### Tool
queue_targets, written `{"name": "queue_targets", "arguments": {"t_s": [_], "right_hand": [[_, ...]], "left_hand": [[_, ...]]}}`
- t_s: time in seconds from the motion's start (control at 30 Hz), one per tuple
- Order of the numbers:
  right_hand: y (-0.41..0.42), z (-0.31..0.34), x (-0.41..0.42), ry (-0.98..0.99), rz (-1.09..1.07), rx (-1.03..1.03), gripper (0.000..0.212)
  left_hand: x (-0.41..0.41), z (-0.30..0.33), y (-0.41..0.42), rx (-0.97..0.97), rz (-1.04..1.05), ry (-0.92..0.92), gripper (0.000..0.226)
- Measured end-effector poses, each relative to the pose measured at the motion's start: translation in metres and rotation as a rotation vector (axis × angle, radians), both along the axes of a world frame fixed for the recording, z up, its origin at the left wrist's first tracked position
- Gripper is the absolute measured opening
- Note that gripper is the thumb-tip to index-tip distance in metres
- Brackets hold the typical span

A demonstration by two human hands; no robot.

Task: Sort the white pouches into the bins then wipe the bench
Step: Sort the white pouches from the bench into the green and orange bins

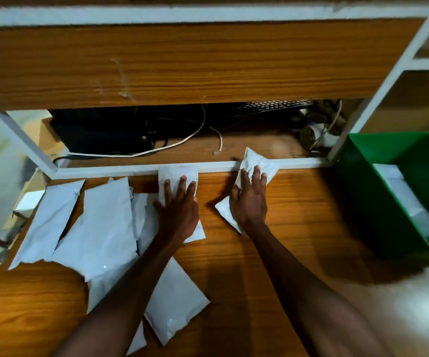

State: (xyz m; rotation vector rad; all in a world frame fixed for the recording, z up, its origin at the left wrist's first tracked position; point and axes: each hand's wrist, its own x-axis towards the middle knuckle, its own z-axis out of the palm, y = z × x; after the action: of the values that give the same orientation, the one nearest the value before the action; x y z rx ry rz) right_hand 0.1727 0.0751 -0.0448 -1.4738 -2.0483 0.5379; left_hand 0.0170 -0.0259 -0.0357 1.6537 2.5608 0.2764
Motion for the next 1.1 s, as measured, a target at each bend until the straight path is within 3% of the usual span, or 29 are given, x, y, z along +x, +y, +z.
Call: {"name": "queue_targets", "arguments": {"t_s": [0.2,0.3,0.43,0.7,1.1], "right_hand": [[-0.071,0.010,0.095,0.102,-0.045,0.086,0.059],[-0.123,0.012,0.143,0.100,-0.114,0.150,0.056],[-0.192,0.024,0.214,0.083,-0.262,0.174,0.057],[-0.264,0.040,0.363,0.043,-0.520,0.183,0.056],[-0.216,0.059,0.581,0.060,-0.452,0.252,0.061]], "left_hand": [[0.060,0.033,-0.021,0.288,-0.286,0.119,0.052],[0.108,0.036,-0.033,0.454,-0.447,0.028,0.047],[0.183,0.035,-0.050,0.386,-0.609,-0.194,0.048],[0.328,0.062,-0.078,0.301,-0.890,-0.320,0.055],[0.535,0.098,-0.049,0.354,-0.947,-0.325,0.057]]}}
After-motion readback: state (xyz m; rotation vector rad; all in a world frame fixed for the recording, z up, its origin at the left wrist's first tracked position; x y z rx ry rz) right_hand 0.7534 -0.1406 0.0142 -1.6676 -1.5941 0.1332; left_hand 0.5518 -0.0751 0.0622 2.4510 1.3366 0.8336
